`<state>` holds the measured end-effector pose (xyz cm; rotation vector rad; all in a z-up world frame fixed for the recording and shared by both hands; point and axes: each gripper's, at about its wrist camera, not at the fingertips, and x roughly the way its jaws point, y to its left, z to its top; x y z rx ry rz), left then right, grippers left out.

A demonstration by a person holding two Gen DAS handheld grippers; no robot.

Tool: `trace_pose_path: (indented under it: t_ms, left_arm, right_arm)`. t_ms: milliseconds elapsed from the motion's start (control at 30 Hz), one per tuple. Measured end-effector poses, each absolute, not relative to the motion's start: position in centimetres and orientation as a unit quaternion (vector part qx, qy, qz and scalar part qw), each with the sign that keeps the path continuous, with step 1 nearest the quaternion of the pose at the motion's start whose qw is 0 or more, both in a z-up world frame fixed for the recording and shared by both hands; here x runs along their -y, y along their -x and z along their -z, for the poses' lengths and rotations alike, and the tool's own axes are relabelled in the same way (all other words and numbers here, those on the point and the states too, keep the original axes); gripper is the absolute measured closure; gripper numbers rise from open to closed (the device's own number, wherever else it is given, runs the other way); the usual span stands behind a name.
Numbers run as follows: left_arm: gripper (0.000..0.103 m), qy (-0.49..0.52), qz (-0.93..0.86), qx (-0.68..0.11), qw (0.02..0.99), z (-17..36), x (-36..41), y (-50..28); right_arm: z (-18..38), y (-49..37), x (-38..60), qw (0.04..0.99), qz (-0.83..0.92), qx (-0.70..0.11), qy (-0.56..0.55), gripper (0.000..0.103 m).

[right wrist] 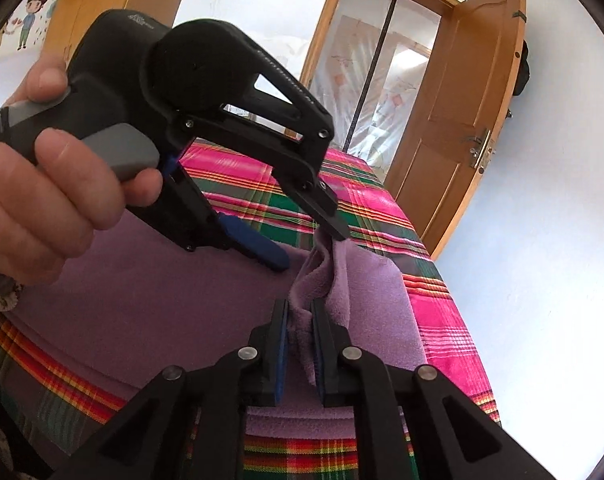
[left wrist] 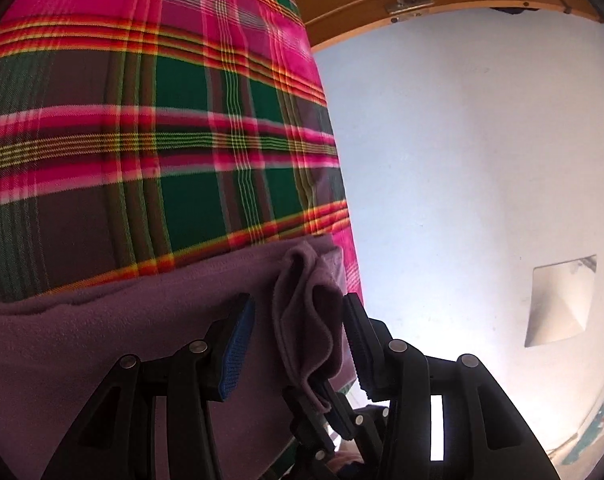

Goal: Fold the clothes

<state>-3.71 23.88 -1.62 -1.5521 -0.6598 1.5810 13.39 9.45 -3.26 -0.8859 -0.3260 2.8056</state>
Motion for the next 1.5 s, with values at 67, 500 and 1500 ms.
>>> trace_pose_path:
  t_ms: [67, 500, 1500]
  left_arm:
    - [0.056, 0.619, -0.620, 0.259, 0.407, 1.8, -24.3, 3.7]
    - [0.061, 0.634, -0.600, 0.254, 0.416, 2.4, -26.2, 3.7]
    - [0.093, 0.664, -0.551, 0.293, 0.412, 1.4, -24.3, 4.3]
  right_arm:
    - [3.2, -13.4, -9.4, 0.089, -0.944, 0.108, 0.298, 0.092]
    - [2.9, -13.9, -9.5, 0.080, -0.947, 0.102, 0.293, 0.092]
    - [3.4, -10.7, -7.7, 0.157, -0.933, 0.114, 0.304, 0.052]
